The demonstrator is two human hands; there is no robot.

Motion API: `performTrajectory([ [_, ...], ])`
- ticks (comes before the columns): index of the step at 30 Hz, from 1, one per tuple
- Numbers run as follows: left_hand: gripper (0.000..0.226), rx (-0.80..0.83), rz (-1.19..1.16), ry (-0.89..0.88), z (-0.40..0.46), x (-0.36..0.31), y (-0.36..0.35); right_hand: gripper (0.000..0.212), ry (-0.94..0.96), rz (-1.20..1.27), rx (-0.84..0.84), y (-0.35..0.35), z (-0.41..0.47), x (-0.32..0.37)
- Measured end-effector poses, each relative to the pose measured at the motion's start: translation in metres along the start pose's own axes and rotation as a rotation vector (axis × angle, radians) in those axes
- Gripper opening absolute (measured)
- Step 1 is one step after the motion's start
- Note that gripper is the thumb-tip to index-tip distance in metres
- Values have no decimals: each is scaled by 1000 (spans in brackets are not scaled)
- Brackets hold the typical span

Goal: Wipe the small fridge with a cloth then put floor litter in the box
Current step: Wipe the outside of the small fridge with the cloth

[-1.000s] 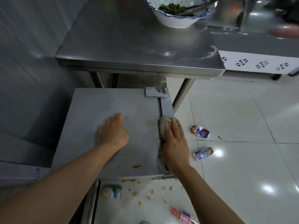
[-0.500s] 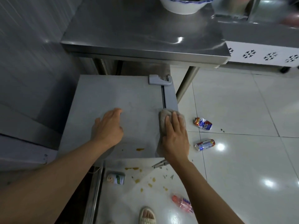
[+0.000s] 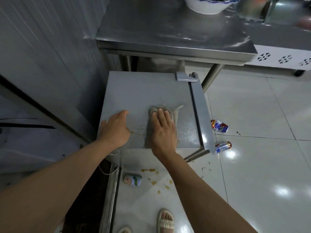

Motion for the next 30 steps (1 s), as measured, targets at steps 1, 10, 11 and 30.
performTrajectory([
  [1,51,0,-9,-3,-2,0,1,56,69,-8,10,4,-2,-5],
  [10,59,-63,-3,53,-16,24,9,58,-303,-48,-102,18,3,-31],
  [11,58,-70,-9,56,-16,27,10,60,-264,-43,-123,12,4,-13],
  [30,58,-152,-364,82,-52,54,9,53,303,68,-29,-17,-16,59],
])
Point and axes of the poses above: each hand's wrist, its own z-axis towards the middle knuckle, its own y-axis out of the back of the hand, x = y × z, the point moved 1 cm from there along z, towards the middle knuckle, and after that the axes turned 3 degrees about -z, right-handed, at the moved point
